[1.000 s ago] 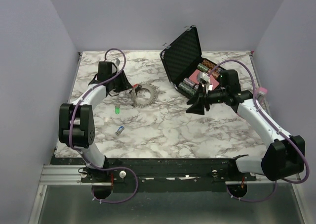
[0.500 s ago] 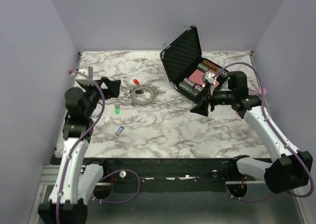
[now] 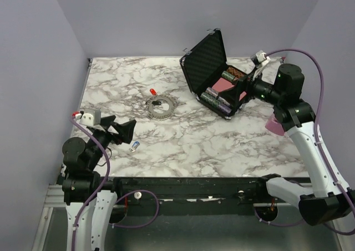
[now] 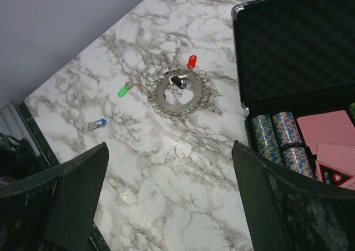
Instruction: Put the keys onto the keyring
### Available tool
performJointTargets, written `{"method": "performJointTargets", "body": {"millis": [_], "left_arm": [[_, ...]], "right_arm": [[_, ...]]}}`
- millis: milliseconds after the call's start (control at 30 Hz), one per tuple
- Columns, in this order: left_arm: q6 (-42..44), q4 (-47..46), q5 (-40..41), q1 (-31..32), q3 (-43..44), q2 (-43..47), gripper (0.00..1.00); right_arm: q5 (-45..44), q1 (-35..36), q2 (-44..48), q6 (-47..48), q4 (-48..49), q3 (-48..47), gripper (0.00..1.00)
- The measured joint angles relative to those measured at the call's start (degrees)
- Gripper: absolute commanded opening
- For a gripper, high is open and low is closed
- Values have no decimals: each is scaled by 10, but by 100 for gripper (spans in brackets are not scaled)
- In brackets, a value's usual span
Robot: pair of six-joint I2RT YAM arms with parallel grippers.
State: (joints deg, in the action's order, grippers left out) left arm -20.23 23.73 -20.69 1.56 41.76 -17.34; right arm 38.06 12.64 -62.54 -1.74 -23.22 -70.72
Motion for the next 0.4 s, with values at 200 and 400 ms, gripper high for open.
{"method": "performJointTargets", "body": {"millis": [200, 400], "left_arm": [[8, 42, -7, 0, 2, 19, 99], [8, 57, -12, 0, 1, 33, 99]], "right_arm": [[-68, 0, 5, -66, 7, -1, 100], [-87, -8, 15, -83, 8, -1, 100]]}}
